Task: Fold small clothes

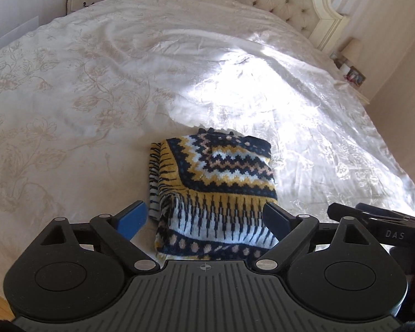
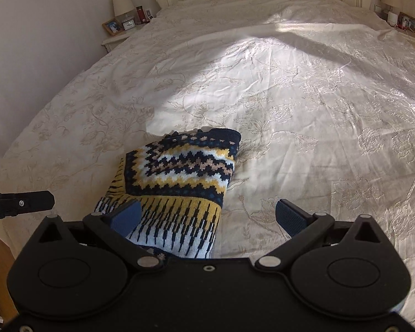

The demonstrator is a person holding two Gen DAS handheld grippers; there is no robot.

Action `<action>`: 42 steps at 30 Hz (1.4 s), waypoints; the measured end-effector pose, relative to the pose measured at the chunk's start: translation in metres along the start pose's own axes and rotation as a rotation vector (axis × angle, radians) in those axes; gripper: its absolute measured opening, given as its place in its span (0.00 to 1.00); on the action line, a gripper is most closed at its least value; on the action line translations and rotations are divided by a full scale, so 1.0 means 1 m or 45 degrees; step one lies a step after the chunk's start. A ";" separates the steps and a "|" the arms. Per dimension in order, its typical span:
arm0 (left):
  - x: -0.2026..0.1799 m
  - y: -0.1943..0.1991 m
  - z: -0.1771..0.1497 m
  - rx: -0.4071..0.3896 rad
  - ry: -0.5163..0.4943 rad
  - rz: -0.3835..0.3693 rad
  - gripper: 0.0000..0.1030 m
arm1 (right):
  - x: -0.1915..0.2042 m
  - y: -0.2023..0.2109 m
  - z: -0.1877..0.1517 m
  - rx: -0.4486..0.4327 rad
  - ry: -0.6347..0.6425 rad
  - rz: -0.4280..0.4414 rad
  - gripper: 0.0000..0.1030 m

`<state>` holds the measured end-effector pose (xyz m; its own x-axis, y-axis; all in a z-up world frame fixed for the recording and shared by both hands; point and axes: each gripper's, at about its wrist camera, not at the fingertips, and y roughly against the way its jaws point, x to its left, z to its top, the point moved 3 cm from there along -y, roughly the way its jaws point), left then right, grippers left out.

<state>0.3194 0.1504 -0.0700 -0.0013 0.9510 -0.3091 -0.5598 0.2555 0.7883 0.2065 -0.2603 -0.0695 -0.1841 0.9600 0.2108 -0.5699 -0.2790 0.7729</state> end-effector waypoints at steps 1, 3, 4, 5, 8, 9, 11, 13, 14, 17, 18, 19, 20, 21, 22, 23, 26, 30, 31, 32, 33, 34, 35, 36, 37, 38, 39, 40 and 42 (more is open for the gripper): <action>0.000 0.006 -0.001 -0.006 -0.012 0.024 0.88 | 0.003 0.006 -0.001 -0.019 -0.003 0.003 0.99; 0.000 0.019 -0.001 -0.030 -0.028 0.082 0.88 | 0.009 0.017 -0.002 -0.049 -0.005 0.002 0.99; 0.000 0.025 -0.001 -0.040 -0.033 0.117 0.88 | 0.014 0.025 -0.003 -0.070 -0.001 0.009 0.99; 0.000 0.031 -0.001 -0.049 -0.036 0.143 0.88 | 0.018 0.031 -0.003 -0.093 0.003 0.017 0.99; 0.000 0.048 -0.001 -0.094 -0.048 0.139 0.87 | 0.032 0.052 -0.006 -0.168 0.008 0.014 0.99; 0.000 0.053 -0.003 -0.102 -0.051 0.130 0.87 | 0.036 0.058 -0.008 -0.187 -0.006 -0.006 0.99; 0.000 0.062 -0.006 -0.105 -0.050 0.153 0.87 | 0.043 0.067 -0.011 -0.193 -0.052 -0.074 0.99; 0.000 0.070 -0.011 -0.109 -0.048 0.208 0.87 | 0.047 0.074 -0.015 -0.178 -0.084 -0.153 0.99; 0.000 0.074 -0.014 -0.114 -0.055 0.231 0.87 | 0.050 0.076 -0.016 -0.175 -0.086 -0.171 0.99; -0.002 0.084 -0.024 -0.104 -0.085 0.256 0.87 | 0.058 0.086 -0.025 -0.166 -0.097 -0.142 0.99; -0.002 0.086 -0.027 -0.100 -0.085 0.256 0.87 | 0.060 0.089 -0.028 -0.160 -0.110 -0.121 0.99; -0.001 0.089 -0.031 -0.095 -0.078 0.257 0.87 | 0.063 0.093 -0.032 -0.153 -0.122 -0.097 0.99; -0.001 0.092 -0.035 -0.088 -0.070 0.260 0.87 | 0.065 0.096 -0.034 -0.148 -0.128 -0.085 0.99; -0.001 0.094 -0.039 -0.080 -0.067 0.263 0.87 | 0.068 0.099 -0.038 -0.143 -0.134 -0.076 0.99; -0.001 0.097 -0.043 -0.073 -0.066 0.271 0.87 | 0.071 0.102 -0.042 -0.141 -0.137 -0.072 0.99; 0.000 0.099 -0.046 -0.069 -0.069 0.286 0.87 | 0.073 0.104 -0.044 -0.139 -0.140 -0.069 0.99; -0.002 0.106 -0.056 -0.067 -0.104 0.357 0.87 | 0.079 0.110 -0.054 -0.127 -0.147 -0.070 0.99; -0.002 0.113 -0.064 -0.075 -0.127 0.374 0.87 | 0.088 0.118 -0.065 -0.119 -0.128 -0.093 0.99; -0.001 0.115 -0.065 -0.072 -0.115 0.358 0.87 | 0.089 0.119 -0.066 -0.118 -0.123 -0.098 0.99; 0.000 0.116 -0.066 -0.071 -0.107 0.346 0.87 | 0.091 0.122 -0.067 -0.118 -0.116 -0.104 0.99; 0.001 0.117 -0.066 -0.069 -0.102 0.339 0.87 | 0.092 0.123 -0.068 -0.119 -0.110 -0.109 0.99; 0.001 0.117 -0.067 -0.067 -0.100 0.339 0.87 | 0.093 0.125 -0.069 -0.121 -0.108 -0.112 0.99; 0.001 0.118 -0.068 -0.065 -0.102 0.339 0.87 | 0.094 0.126 -0.069 -0.123 -0.107 -0.114 0.99; 0.001 0.118 -0.069 -0.063 -0.106 0.334 0.87 | 0.095 0.127 -0.069 -0.126 -0.107 -0.116 0.99; 0.001 0.118 -0.069 -0.060 -0.109 0.325 0.87 | 0.095 0.128 -0.069 -0.129 -0.107 -0.120 0.99; 0.001 0.118 -0.070 -0.057 -0.110 0.318 0.87 | 0.097 0.128 -0.069 -0.131 -0.107 -0.124 0.99; 0.001 0.118 -0.070 -0.055 -0.111 0.315 0.87 | 0.097 0.129 -0.069 -0.133 -0.109 -0.129 0.99; 0.001 0.118 -0.070 -0.052 -0.115 0.308 0.87 | 0.098 0.129 -0.070 -0.133 -0.109 -0.131 0.99; 0.001 0.118 -0.071 -0.045 -0.122 0.295 0.87 | 0.099 0.129 -0.069 -0.133 -0.108 -0.132 0.99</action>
<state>0.1951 0.1690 -0.0151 -0.0555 0.9960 -0.0694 -0.5826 0.0241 0.8124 0.0592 -0.2031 0.0095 -0.0543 0.9809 0.1867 -0.6633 -0.1752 0.7276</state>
